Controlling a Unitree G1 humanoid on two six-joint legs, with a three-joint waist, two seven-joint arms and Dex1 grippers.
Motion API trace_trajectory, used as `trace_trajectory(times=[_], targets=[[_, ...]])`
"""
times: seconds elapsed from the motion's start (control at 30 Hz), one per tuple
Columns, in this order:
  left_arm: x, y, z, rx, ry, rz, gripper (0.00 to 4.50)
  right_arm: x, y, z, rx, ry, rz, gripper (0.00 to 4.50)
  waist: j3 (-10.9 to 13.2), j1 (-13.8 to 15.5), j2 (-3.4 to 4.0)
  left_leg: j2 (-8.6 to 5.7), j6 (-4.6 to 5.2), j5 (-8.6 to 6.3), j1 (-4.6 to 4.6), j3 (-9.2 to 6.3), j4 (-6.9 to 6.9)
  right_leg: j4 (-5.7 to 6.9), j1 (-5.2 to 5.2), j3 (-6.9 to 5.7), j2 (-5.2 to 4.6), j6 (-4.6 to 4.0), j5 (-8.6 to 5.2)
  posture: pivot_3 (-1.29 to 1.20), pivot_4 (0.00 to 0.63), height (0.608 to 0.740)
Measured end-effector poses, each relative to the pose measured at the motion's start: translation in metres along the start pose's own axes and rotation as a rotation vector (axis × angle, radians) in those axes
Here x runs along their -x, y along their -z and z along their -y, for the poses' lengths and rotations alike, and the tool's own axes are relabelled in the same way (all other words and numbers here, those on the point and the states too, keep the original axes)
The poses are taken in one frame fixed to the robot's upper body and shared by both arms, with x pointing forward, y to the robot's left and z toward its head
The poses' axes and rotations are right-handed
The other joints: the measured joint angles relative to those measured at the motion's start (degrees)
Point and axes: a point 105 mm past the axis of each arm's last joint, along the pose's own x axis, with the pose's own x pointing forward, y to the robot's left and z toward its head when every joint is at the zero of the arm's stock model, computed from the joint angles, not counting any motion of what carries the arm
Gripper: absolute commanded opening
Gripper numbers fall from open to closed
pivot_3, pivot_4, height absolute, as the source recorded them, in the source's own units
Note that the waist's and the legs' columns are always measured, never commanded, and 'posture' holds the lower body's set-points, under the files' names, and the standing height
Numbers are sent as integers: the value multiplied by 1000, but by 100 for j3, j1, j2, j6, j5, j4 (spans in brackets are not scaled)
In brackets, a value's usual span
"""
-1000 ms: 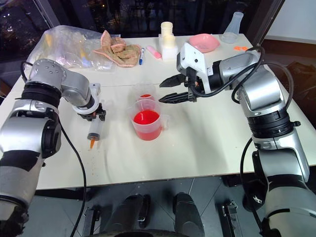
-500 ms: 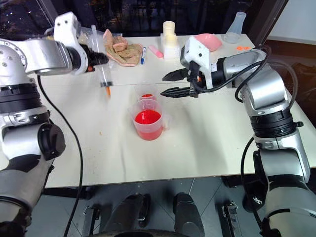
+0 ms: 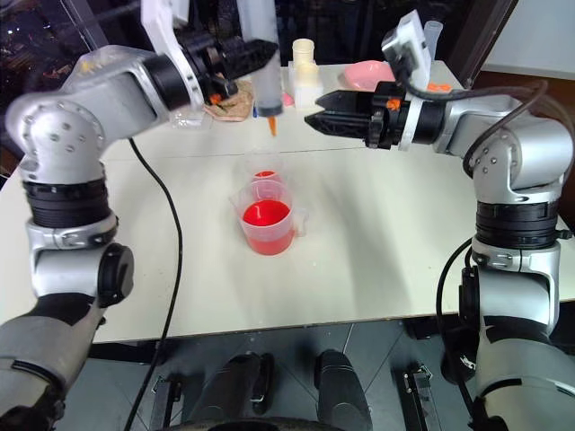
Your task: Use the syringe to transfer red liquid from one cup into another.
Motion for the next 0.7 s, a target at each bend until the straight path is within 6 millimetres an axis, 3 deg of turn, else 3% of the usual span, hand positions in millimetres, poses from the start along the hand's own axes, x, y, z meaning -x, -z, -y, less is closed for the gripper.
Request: trace_trajectory(times=[0.17, 0.37, 0.57, 0.7], targets=[[9, 18, 10, -106, 111, -26, 1425, 5, -7, 0, -65, 18, 48, 2358, 0, 13, 1, 0, 3, -2, -1, 1, -2, -4, 1, 1, -2, 0, 0, 0, 150, 740], [27, 60, 20, -137, 237, -63, 1425, 5, -14, -7, -126, 6, 87, 2358, 0, 13, 1, 2, 6, -3, -1, 1, 0, -6, 2, 1, -1, -1, 0, 0, 150, 740], [36, 67, 25, -205, 258, -35, 1425, 1, -16, -17, -164, -17, 96, 2358, -1, 22, 2, 1, 36, -20, 0, 0, 0, -8, 5, 0, -2, -1, 0, 0, 150, 740], [43, 82, 21, -245, 234, -50, 1425, 1, -13, -22, -191, -23, 85, 2358, -1, 23, 2, 2, 39, -22, 0, 0, 0, -8, 5, 0, -2, -1, 0, 0, 150, 740]])
